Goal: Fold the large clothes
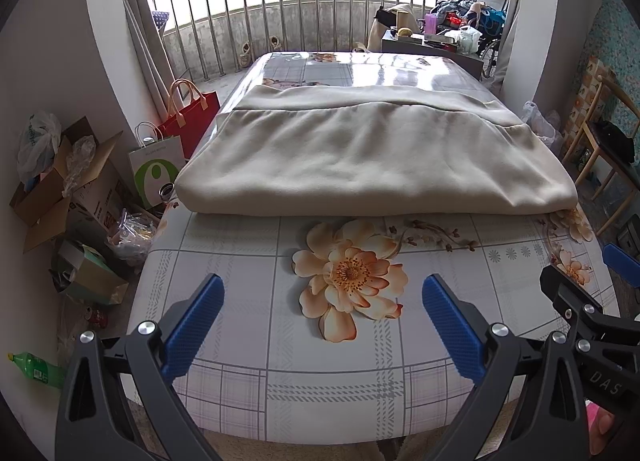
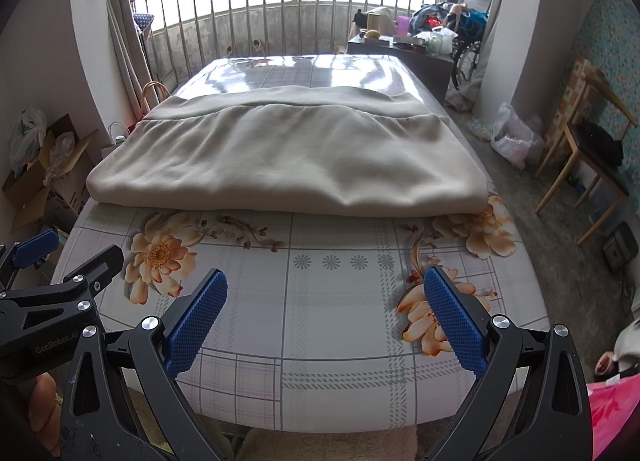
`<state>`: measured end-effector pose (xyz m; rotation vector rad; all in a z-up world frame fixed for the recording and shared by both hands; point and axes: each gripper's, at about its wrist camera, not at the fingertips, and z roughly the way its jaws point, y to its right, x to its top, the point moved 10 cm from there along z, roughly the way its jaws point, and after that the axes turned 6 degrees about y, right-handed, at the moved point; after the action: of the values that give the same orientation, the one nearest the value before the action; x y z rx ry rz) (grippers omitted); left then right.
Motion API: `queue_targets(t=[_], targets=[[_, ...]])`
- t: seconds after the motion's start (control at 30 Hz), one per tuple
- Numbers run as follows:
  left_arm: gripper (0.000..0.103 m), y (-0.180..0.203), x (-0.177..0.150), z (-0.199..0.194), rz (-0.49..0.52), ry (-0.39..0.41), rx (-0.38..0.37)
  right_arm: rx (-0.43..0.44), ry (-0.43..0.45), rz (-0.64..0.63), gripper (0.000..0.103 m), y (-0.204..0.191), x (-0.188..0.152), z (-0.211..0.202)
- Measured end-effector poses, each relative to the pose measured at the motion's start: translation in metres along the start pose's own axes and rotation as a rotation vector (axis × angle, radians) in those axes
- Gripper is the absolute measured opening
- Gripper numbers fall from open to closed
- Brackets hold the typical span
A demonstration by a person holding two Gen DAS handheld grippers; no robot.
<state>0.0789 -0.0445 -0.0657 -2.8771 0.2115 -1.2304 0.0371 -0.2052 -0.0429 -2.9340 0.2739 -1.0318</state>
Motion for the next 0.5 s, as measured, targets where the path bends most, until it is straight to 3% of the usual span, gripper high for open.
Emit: queue_targets(t=[0.5], targets=[[0.097,-0.0007,0.0002,-0.0002,0.0,0.0,0.0,0.001,-0.003,0.002,0.095,0.0008,-0.0003,0.0004]])
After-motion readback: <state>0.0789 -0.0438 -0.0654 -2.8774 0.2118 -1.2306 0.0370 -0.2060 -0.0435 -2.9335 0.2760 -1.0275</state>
